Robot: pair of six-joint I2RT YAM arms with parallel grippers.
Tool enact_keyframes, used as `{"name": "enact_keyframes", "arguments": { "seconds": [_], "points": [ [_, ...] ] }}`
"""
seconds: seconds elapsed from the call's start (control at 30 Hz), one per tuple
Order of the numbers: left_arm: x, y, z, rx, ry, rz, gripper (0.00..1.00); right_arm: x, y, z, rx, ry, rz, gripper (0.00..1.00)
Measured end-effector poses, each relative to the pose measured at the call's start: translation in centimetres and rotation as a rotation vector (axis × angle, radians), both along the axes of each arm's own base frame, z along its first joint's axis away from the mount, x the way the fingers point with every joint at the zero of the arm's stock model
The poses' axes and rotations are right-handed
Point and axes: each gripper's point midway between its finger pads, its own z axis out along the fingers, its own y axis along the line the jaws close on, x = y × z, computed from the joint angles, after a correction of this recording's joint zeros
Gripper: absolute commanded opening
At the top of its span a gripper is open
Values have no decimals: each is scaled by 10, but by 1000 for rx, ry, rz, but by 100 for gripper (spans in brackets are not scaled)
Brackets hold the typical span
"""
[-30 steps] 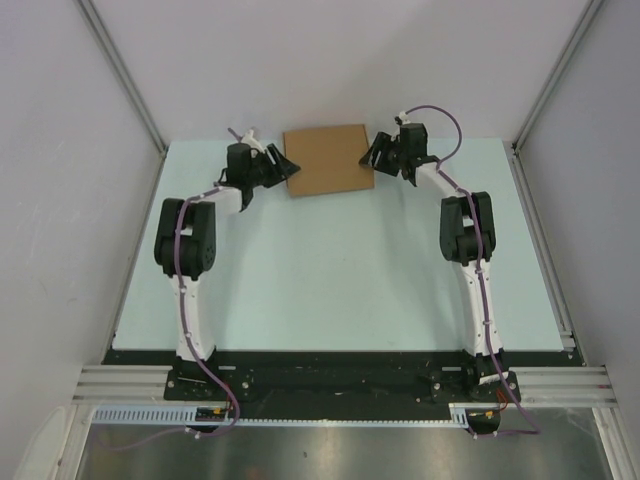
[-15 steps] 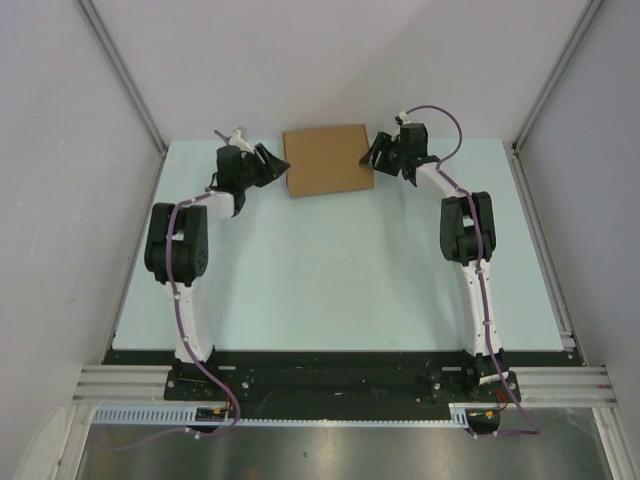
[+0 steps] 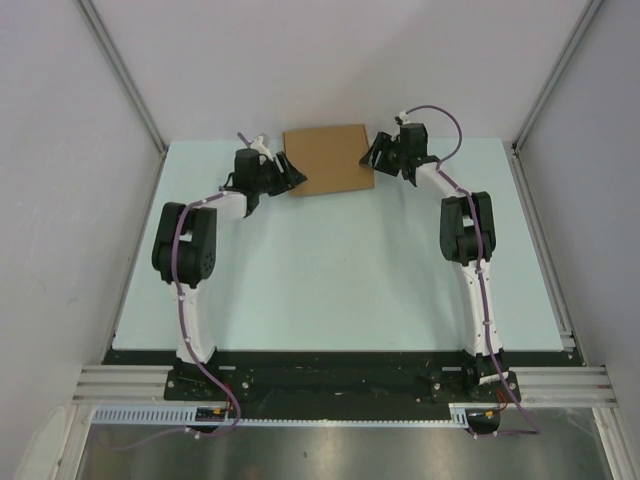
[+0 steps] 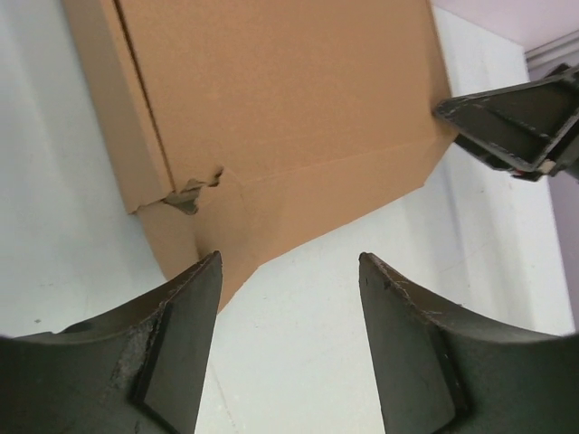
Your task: Fold the paper box
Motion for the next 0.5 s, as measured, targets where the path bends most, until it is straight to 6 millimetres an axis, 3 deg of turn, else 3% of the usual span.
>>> {"name": "enact_keyframes", "arguments": {
  "seconds": [0.5],
  "points": [
    [5, 12, -10, 80, -4, 48, 66, 0, 0, 0, 0, 0, 1, 64]
  ]
}}
